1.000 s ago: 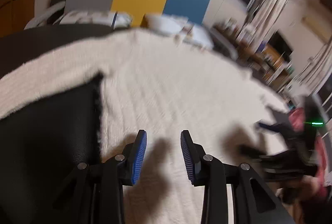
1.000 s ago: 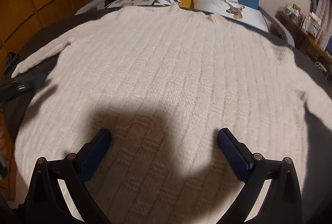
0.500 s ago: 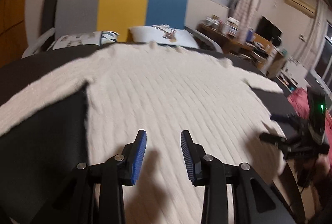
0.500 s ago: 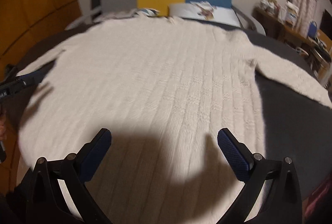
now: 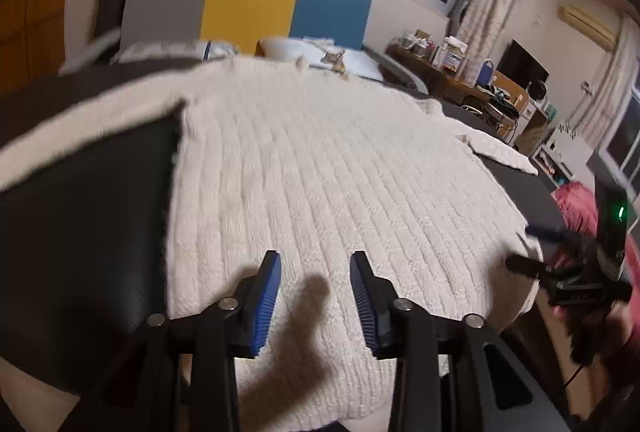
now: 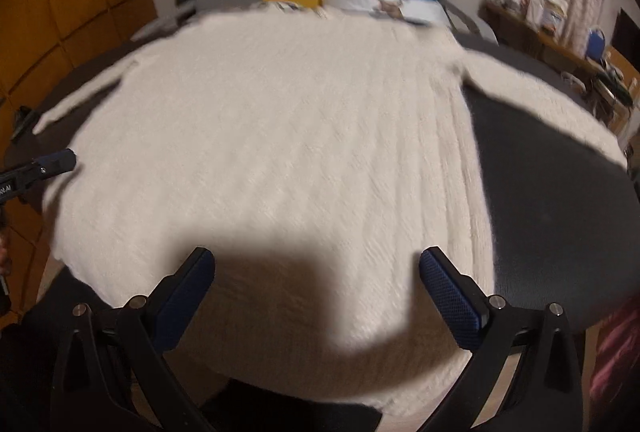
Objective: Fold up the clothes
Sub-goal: 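Smooth the spread sweater body with both grippers, then grasp the sweater side edge with the left gripper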
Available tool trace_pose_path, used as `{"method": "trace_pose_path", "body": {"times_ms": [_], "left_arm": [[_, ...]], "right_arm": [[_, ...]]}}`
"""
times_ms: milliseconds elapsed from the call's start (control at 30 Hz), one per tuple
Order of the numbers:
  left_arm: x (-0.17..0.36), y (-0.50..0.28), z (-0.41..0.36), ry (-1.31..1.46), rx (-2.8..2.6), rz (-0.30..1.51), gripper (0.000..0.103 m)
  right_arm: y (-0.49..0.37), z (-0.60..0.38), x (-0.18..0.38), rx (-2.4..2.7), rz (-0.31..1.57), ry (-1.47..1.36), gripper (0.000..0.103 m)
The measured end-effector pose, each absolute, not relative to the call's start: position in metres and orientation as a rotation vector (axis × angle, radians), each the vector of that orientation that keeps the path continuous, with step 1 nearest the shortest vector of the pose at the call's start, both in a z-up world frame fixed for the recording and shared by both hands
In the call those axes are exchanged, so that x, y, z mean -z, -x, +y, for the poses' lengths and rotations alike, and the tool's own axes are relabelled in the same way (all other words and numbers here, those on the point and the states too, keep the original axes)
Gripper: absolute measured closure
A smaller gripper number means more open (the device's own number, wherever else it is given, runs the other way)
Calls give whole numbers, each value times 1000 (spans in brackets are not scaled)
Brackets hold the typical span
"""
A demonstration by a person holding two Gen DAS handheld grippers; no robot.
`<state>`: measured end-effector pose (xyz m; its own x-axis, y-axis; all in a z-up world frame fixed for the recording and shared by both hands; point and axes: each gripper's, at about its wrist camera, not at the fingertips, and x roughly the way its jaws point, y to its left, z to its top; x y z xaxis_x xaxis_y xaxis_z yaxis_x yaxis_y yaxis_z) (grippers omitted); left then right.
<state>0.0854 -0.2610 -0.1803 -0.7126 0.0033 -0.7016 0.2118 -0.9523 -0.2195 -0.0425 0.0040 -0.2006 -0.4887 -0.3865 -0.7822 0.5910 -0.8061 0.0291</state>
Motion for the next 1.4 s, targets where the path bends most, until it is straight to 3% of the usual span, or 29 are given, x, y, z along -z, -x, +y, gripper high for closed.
{"method": "trace_pose_path", "body": {"times_ms": [233,333,500,600,800,900,1133,1400], "left_arm": [[199,-90,-252,-1114,2746,307,64],[189,-89,-257,-1101,2760,373,64],[171,-72,-256,-1013,2855,330,63],[193,-47,-268,-1158,2790,433,63],[189,-60,-308,-1064,2788,589,63],[186,-90,-390,-917,2620,830,63],[196,-207,-613,-507,2091,1342,63],[204,-222,-702,-620,1968,1359,63]], "right_arm": [[31,-54,204,2251,409,-1031,0],[31,-62,218,2259,396,-1043,0],[43,-73,183,2261,323,-990,0],[66,-100,166,2240,335,-947,0],[105,-147,196,2176,367,-1066,0],[105,-154,221,2162,398,-1117,0],[109,-158,223,2165,402,-1108,0],[105,-169,219,2190,413,-1130,0]]}}
